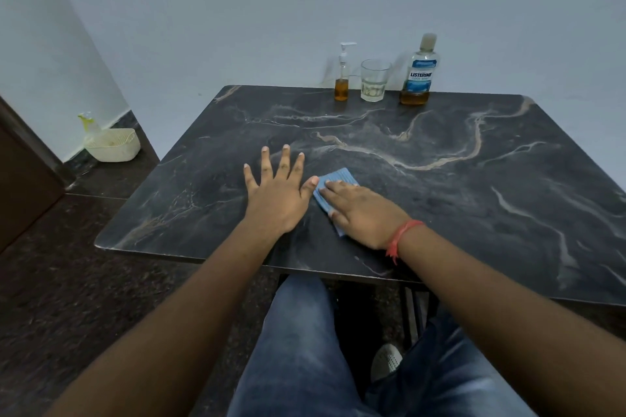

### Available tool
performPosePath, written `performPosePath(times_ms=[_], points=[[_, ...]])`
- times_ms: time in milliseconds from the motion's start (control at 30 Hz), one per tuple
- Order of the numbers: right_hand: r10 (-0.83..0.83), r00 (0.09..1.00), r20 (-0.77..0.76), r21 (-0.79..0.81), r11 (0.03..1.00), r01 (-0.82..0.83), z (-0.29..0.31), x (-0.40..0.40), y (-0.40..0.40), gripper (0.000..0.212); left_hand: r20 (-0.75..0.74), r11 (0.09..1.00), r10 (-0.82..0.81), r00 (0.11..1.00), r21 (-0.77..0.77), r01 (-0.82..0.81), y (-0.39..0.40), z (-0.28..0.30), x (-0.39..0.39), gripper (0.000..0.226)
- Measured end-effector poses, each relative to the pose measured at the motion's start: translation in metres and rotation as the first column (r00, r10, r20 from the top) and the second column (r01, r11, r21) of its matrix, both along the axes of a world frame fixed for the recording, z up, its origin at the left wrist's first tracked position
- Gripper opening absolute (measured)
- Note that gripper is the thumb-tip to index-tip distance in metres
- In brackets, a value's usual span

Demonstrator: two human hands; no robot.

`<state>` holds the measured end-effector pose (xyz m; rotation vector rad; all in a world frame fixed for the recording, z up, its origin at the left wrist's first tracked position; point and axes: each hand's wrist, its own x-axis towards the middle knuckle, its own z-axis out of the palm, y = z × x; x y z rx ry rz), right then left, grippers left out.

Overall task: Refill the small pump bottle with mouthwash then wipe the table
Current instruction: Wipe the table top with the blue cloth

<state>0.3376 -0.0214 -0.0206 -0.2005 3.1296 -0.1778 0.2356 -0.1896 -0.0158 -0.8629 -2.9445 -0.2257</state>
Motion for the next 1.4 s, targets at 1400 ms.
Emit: performPosePath(times_ms=[1400], points=[[-0.198,0.978,-0.071,-0.020,0.980,0.198,-0.006,0.077,0.016,0.055,0.010,0.995,-0.098,0.995,-0.004,0.098,0.043,-0.009,0.011,0.085]])
